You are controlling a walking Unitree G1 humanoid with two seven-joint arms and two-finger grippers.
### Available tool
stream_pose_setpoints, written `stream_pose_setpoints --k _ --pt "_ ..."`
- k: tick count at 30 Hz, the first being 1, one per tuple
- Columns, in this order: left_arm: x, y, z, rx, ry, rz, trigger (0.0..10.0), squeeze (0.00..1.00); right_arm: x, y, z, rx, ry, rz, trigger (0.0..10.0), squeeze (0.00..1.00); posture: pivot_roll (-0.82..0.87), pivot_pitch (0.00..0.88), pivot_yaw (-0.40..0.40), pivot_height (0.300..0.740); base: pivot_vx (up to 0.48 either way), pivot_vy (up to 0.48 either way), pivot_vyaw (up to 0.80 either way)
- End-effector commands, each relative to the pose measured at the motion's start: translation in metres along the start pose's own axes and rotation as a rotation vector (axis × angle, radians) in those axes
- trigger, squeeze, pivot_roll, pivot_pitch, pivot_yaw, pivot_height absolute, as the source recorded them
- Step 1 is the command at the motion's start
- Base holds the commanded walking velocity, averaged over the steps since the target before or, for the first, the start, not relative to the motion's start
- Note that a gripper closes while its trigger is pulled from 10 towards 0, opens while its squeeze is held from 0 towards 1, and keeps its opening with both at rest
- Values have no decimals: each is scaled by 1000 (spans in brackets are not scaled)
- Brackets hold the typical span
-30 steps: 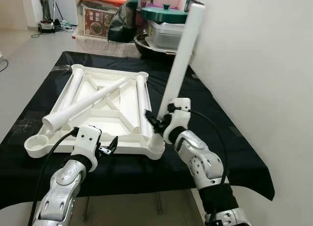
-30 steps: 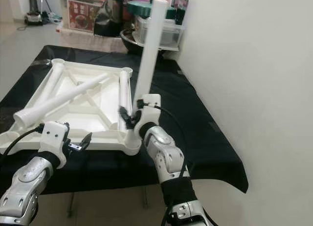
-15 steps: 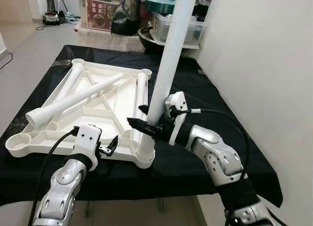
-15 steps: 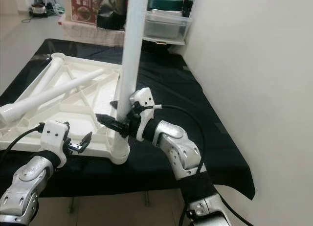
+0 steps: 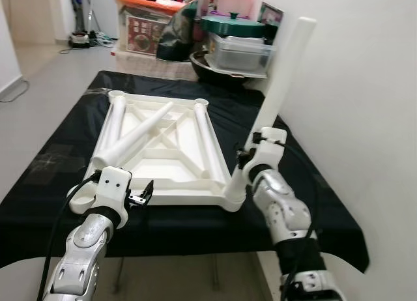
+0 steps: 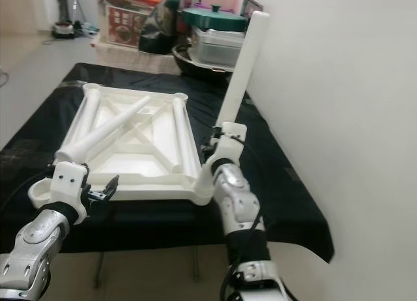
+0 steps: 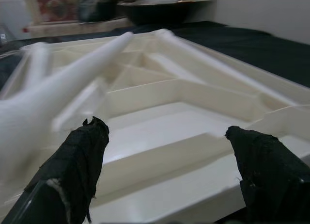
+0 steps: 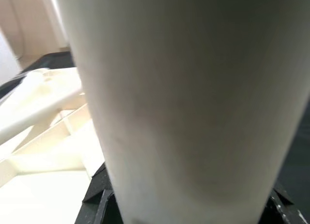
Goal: Building children table
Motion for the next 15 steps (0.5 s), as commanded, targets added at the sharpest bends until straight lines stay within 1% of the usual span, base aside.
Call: stream_pose_setpoints --k 1,2,3,4,5,6,7,8,9,10,11,12,13,14,15 --pt "-4 1 1 -2 -15 2 10000 0 10 -21 -2 124 71 47 10000 0 169 0 -210 740 0 0 0" --pt "-4 1 1 -1 -15 2 10000 0 17 -17 -1 110 109 50 10000 47 169 0 -209 740 0 0 0" --pt "-4 1 1 -1 -15 2 10000 0 17 -17 -1 110 109 50 10000 47 169 0 -209 740 0 0 0" --pt "-4 1 2 -1 -13 2 10000 0 33 -9 -2 106 229 42 10000 1000 171 0 -216 740 0 0 0" --pt "-4 1 2 -1 -13 2 10000 0 33 -9 -2 106 229 42 10000 1000 171 0 -216 740 0 0 0" --pt "-4 1 2 -1 -12 2 10000 0 40 -7 -3 115 283 40 10000 761 171 0 -216 740 0 0 0" --pt "-4 1 2 -1 -11 2 10000 0 52 -4 -8 135 397 38 10000 0 171 0 -216 740 0 0 0" --pt "-4 1 2 -1 -9 1 10000 0 60 -3 -13 149 472 38 10000 0 171 0 -216 740 0 0 0" --pt "-3 1 2 -1 -8 1 10000 0 71 0 -23 172 603 29 10000 0 168 0 -215 740 0 0 0" --pt "-3 1 2 -1 -8 1 10000 0 71 0 -23 172 603 29 10000 0 168 0 -215 740 0 0 0" --pt "-3 1 2 -1 -8 1 10000 0 77 1 -31 188 683 23 10000 0 168 0 -215 740 0 0 0" --pt "-3 1 2 -1 -8 1 10000 0 77 1 -31 188 683 23 10000 0 168 0 -215 740 0 0 0" --pt "-3 1 2 -2 -7 0 10000 0 80 -1 -41 205 773 -31 10000 0 168 0 -215 740 0 0 0" --pt "-3 1 2 -2 -7 0 10000 0 80 -1 -41 205 773 -31 10000 0 168 0 -215 740 0 0 0" --pt "-4 1 2 -2 -7 -1 10000 0 81 -7 -47 240 833 -71 10000 0 166 0 -219 740 0 0 0"
Point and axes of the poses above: a point about 5 cm out from each wrist's last joint towards the gripper, its own z axis pointing out of the wrist towards the gripper, its own y axis along the axis of the wrist's last joint, x = y × z, the point moved 4 cm from there along z, pointing out of the wrist towards the gripper, and after that the axes turned 15 degrees about z, right-handed, at the moved point
